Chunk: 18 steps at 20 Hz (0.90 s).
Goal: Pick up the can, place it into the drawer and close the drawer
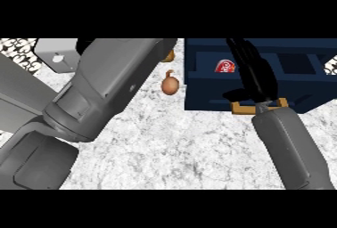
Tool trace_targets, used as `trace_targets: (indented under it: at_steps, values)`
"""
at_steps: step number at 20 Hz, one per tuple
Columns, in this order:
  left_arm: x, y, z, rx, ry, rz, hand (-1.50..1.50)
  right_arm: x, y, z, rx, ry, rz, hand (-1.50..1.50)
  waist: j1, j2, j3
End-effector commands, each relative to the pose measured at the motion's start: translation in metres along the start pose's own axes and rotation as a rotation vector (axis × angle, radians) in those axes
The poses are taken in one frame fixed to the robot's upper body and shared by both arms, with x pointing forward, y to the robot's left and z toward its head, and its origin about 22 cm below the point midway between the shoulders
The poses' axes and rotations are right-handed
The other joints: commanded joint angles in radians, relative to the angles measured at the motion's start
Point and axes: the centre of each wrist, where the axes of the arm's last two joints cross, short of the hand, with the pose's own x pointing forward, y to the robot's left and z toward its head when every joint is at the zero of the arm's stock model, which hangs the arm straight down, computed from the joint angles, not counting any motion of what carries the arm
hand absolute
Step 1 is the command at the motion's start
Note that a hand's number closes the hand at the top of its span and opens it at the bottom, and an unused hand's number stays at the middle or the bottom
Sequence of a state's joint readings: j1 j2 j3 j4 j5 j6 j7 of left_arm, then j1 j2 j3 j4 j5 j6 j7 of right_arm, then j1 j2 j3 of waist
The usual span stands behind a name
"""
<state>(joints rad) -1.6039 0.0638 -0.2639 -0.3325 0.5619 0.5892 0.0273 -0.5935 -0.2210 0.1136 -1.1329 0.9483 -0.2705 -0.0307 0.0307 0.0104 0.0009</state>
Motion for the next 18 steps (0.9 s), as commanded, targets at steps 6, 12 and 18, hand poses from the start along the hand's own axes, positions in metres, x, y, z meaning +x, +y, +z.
trace_targets:
  at_steps: [6,12,18]
  values:
    - [0.001,0.025,-0.005,0.011,0.011,-0.015,-1.50,-0.013,0.033,-0.029,-0.131,0.059,0.113,-1.50,0.035,-0.004,0.000]
    - [-0.016,0.055,-0.008,0.017,0.031,-0.037,-1.50,0.004,0.014,-0.073,-0.176,0.063,0.118,-1.50,0.045,-0.004,-0.001]
    - [0.000,0.071,-0.010,0.018,0.027,-0.025,-1.50,0.009,-0.001,-0.097,-0.221,0.066,0.138,-1.50,0.067,0.006,0.000]
